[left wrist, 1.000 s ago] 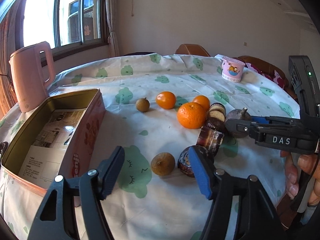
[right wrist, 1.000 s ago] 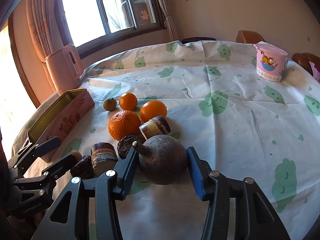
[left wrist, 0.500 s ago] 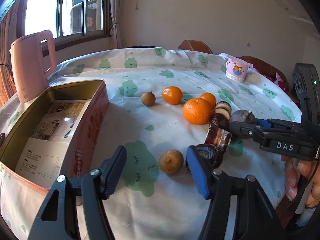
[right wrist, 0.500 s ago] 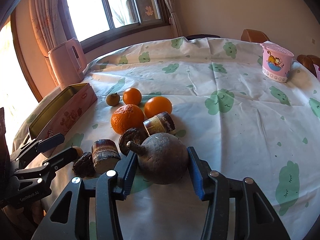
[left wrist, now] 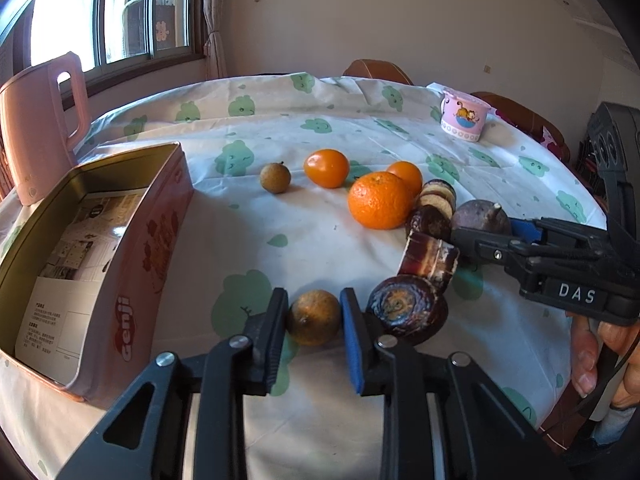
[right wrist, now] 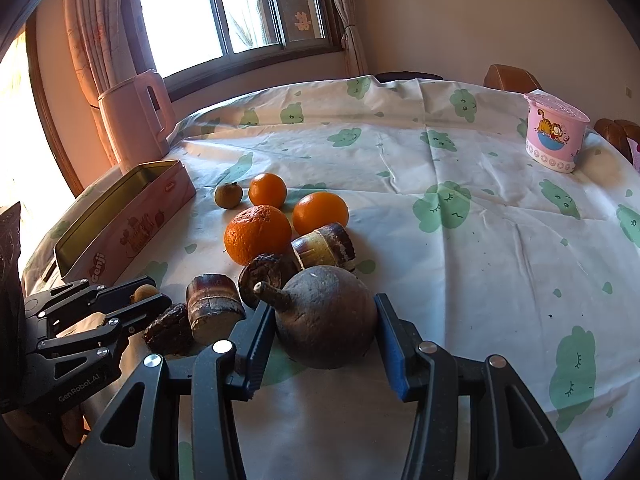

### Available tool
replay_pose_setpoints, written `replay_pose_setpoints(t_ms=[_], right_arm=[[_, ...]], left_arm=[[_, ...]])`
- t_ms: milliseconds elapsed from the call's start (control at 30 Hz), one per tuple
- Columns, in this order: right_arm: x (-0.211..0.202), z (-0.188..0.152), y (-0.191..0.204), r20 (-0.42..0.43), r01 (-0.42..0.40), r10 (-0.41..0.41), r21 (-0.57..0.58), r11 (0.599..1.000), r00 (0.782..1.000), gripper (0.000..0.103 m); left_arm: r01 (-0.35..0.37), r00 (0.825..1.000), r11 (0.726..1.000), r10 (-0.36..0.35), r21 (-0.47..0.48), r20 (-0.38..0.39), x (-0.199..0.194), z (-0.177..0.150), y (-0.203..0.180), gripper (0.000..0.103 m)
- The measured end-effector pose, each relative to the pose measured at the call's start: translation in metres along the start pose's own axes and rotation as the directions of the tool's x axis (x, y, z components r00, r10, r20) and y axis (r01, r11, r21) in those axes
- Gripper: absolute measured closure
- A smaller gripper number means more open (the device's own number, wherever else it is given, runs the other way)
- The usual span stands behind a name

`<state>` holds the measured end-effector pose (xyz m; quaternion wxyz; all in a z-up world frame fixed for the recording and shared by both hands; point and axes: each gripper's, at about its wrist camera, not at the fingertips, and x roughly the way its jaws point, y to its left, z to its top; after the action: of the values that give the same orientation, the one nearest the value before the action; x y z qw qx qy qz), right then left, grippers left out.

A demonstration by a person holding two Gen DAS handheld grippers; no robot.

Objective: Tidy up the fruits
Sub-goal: 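Lift and carry both held fruits toward the open tin box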

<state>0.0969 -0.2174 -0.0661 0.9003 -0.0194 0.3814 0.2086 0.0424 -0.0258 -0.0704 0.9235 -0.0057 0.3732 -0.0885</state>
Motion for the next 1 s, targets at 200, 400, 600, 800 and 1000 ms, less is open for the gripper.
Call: replay_pose_setpoints(t_ms=[200, 400, 600, 800, 1000], right_arm=[[-0.006, -0.002, 0.004, 0.031, -0.018, 0.018, -0.019, 1.0, 0.999, 0.053], [-0.012, -0.002, 0.006, 0.079, -0.034, 0.037, -0.03, 0.999, 0.996, 0.053], [-0.017, -0.004, 0.009, 0.115, -0.041, 0.046, -0.05, 0.998, 0.992, 0.053], [-0.023, -0.006, 0.012, 0.157, -0.037, 0.049, -0.076, 0.996, 0.986, 0.053], [-0.027, -0.008, 0.016, 0.183, -0.028, 0.045, -0.097, 0.995, 0.982, 0.053]], left_arm=[[0.019, 0.999, 0.999, -0.017, -0.04, 0.042, -0.006, -0.001, 0.006, 0.075], [0.002, 0.997, 0.999, 0.001, -0.035, 0.081, -0.01, -0.002, 0.005, 0.075], [-0.022, 0.993, 0.999, 0.025, -0.024, 0.117, -0.015, -0.004, 0.003, 0.075], [-0.047, 0.988, 0.999, 0.05, -0.026, 0.147, -0.018, -0.004, 0.003, 0.075], [-0.07, 0.982, 0.997, 0.073, -0.026, 0.176, -0.022, -0.006, 0.002, 0.075]])
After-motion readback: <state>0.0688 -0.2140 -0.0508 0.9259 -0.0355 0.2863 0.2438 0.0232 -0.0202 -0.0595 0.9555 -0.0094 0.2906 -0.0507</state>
